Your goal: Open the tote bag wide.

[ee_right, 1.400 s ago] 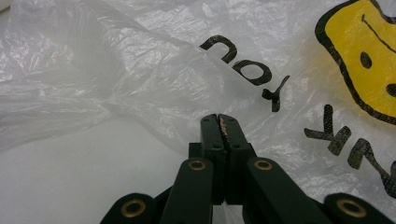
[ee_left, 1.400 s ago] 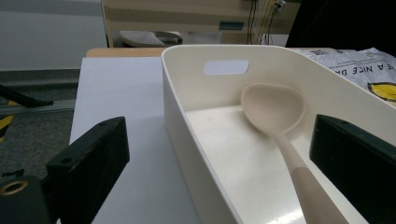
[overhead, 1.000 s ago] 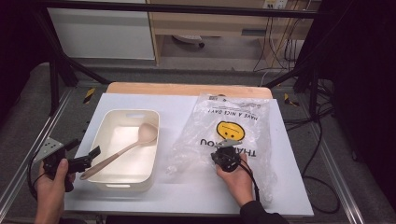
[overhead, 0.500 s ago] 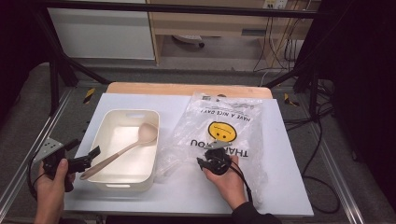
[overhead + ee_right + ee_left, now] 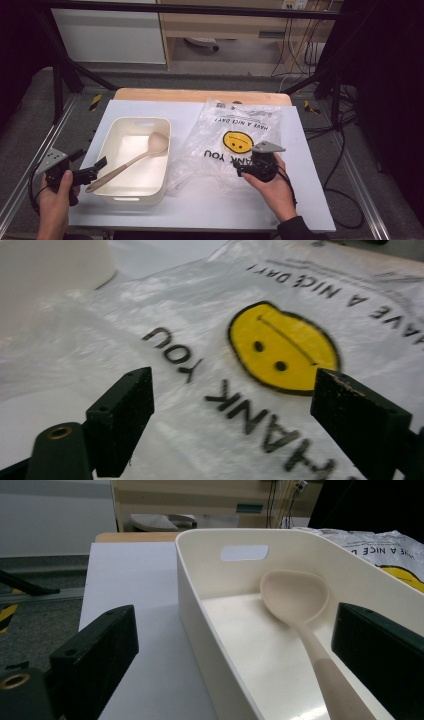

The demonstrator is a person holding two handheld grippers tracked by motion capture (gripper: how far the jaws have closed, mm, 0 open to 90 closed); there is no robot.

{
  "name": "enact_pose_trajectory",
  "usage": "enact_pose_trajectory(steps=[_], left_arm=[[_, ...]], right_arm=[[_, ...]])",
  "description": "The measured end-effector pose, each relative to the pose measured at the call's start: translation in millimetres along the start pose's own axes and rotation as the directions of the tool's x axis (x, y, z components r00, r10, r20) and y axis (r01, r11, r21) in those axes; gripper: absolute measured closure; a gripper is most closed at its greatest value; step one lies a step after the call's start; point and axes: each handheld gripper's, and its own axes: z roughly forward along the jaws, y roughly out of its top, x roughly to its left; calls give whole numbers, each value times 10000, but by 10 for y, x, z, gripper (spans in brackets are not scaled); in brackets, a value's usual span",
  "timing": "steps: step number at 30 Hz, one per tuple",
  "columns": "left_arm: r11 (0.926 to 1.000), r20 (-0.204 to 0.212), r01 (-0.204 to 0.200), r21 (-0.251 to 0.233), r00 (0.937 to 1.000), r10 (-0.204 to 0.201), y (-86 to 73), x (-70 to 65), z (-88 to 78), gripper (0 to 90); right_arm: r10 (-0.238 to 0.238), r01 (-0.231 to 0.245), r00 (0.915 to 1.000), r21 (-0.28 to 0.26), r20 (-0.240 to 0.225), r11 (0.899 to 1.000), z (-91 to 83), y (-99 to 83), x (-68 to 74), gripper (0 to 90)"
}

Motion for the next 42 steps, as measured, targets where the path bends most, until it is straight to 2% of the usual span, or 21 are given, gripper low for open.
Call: enact_pose_trajectory(steps=[1,2,3,4,5,6,7,9,10,11,12,13,16,17,19,23,26,31,36,39,42], left_arm=[[10000,5,0,20,10000,0,-1,1,1,46],[10000,14,-4,16,10000,4,0,0,1,46],[10000,24,14,-12,10000,-14,0,-1,0,46],[10000,27,23,-26,10000,-22,1,-2,-1,46],[10000,27,30,-39,10000,-30,3,-2,-2,45],[10000,36,34,-60,10000,-34,4,-3,-1,45],[10000,29,32,-46,10000,-32,4,-2,0,46],[10000,28,44,-57,10000,-44,4,-1,1,46],[10000,18,26,-27,10000,-26,4,1,0,46],[10000,8,24,-20,10000,-24,4,2,-1,46],[10000,10,25,-34,10000,-25,4,3,-2,46],[10000,11,24,-48,10000,-24,4,4,-3,45],[10000,9,15,-23,10000,-15,2,3,-1,45],[10000,6,36,-46,10000,-36,2,0,-1,45],[10000,6,20,-60,10000,-20,4,-5,-2,45],[10000,23,-33,-16,10000,33,4,-12,5,46],[10000,2,-30,-11,10000,30,3,-10,5,46],[10000,28,-13,-3,10000,13,1,-8,8,46],[10000,58,-38,74,10000,38,0,-8,14,45],[10000,37,-16,42,10000,16,0,-7,14,45],[10000,28,1,57,10000,-1,-2,-4,14,46]], right_arm=[[108,-106,9999,-159,122,9998,-10,40,-154,136],[115,-109,9996,-254,246,9996,-10,59,-234,129],[115,-109,9996,-254,246,9996,-10,59,-234,129],[119,-106,9990,-297,435,9995,-6,76,-313,118],[247,-225,9972,-321,699,9992,17,98,-482,102],[247,-225,9972,-321,699,9992,17,98,-482,102],[529,-498,9950,-372,849,9981,45,100,-651,114],[730,-681,9921,-506,1024,9964,77,93,-798,129],[730,-681,9921,-506,1024,9964,77,93,-798,129],[960,-896,9877,-564,1234,9944,107,81,-925,148],[960,-896,9877,-564,1234,9944,107,81,-925,148],[1101,-1022,9829,-596,1479,9930,130,71,-1038,178],[1257,-1176,9749,-543,1838,9916,159,55,-1193,268],[1257,-1176,9749,-543,1838,9916,159,55,-1193,268],[1533,-1450,9675,-553,2013,9879,185,22,-1318,338],[1717,-1667,9627,-416,2093,9851,248,-17,-1401,358],[1822,-1839,9608,-111,2091,9829,366,-58,-1474,385],[1832,-1866,9640,-9,1929,9824,499,-42,-1515,419],[1894,-1963,9612,152,2006,9804,618,-30,-1564,465],[1872,-1982,9636,403,1911,9793,675,-41,-1585,545],[1902,-1992,9658,348,1765,9793,669,-38,-1591,703]])
